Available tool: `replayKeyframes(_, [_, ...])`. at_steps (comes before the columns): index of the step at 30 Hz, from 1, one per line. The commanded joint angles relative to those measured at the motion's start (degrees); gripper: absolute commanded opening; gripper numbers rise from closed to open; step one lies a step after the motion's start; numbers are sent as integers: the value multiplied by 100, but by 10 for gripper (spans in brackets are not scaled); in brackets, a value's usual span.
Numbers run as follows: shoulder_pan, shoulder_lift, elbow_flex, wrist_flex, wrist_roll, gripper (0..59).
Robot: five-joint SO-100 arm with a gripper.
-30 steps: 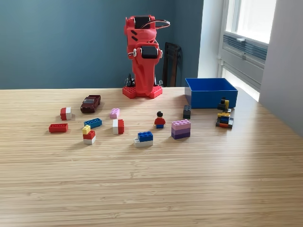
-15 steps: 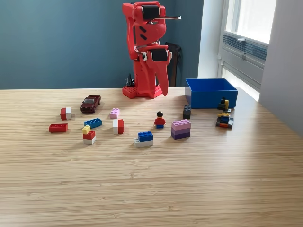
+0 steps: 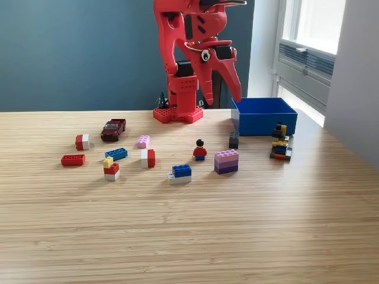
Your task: Grasp a lego block and put it in the bin.
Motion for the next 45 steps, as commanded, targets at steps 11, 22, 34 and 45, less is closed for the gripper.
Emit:
replayKeyframes(11, [-571, -1301, -817, 545, -378, 391])
replayKeyframes(22, [-826, -1441, -923, 650, -369, 397])
replayKeyframes(34, [-844, -1441, -905, 976, -615, 398])
replayKeyframes(45, [-984, -1441, -1002, 791, -229, 415])
